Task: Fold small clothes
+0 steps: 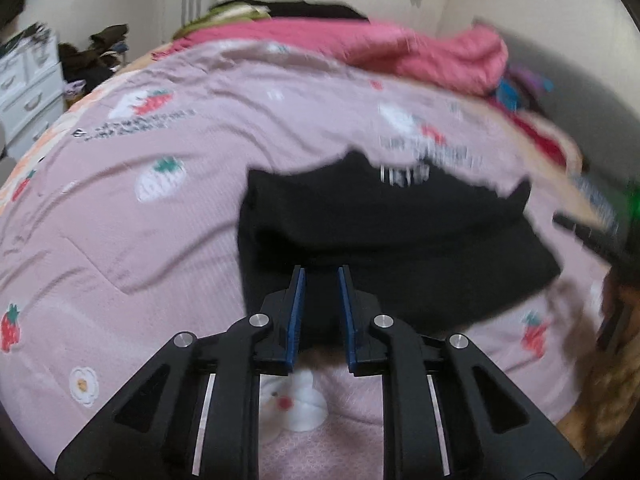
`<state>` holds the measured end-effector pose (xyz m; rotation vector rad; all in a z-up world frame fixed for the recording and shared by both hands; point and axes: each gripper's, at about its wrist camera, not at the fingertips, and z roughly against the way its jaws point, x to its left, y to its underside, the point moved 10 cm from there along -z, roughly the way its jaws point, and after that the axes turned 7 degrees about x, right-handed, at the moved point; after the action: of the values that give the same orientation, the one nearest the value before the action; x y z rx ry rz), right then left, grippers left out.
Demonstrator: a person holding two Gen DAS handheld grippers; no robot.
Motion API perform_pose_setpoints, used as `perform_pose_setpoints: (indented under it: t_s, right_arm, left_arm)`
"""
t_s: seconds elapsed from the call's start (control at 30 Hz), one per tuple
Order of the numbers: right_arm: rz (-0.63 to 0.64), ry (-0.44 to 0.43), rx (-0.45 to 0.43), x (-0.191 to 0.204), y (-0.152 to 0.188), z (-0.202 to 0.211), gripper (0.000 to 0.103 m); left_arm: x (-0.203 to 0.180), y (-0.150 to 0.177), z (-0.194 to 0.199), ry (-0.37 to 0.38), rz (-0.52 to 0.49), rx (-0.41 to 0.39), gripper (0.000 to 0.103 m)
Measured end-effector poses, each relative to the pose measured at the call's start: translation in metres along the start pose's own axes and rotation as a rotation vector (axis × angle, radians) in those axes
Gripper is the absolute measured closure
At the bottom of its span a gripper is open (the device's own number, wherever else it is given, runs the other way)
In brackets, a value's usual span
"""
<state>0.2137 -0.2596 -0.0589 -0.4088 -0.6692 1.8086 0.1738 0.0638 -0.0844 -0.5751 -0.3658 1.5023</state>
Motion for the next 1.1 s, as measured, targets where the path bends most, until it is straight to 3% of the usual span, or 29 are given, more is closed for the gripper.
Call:
perform_pose_setpoints:
  t_s: [0.07, 0.27, 0.5, 0.63, 0.8, 0.83, 0.9, 1.1]
  right_arm:
    - [0.029, 0.025, 0.041, 0.007, 0.004, -0.017, 0.088]
    - [0.007, 0.034, 0.125, 0.013, 0.0, -0.066, 0.088]
    - [-0.046, 0.023, 0.118, 0.007, -0.028, -0.092, 0.088]
    - [-0.099, 0.008, 0.106, -0.003, -0.047, -0.1, 0.088]
    - [-0.177, 0.026, 0.08, -0.025, -0.067, -0.105, 0.086]
    - [-0.188, 0.034, 0.067, -0.03, -0.07, -0.102, 0.084]
    - [-0.209, 0.038, 0.049, -0.038, -0.072, -0.096, 0.056]
    - [-0.227, 0.085, 0.044, -0.064, -0.066, -0.087, 0.045]
  left_arm:
    - [-0.004, 0.006, -0.017, -0.023, -0.021, 0.037, 0.092]
    - [-0.008, -0.012, -0.046, -0.046, -0.046, 0.04, 0.087]
    - [0.012, -0.043, -0.067, -0.044, -0.007, 0.04, 0.083]
    - [0.027, -0.063, -0.07, -0.048, 0.034, 0.014, 0.067]
    - [0.047, -0.082, -0.065, -0.043, 0.089, -0.031, 0.064]
    - [0.051, -0.084, -0.064, -0.041, 0.102, -0.04, 0.06]
    - [0.06, -0.087, -0.06, -0.033, 0.134, -0.056, 0.059]
    - [0.078, -0.084, -0.067, -0.003, 0.209, -0.041, 0.046]
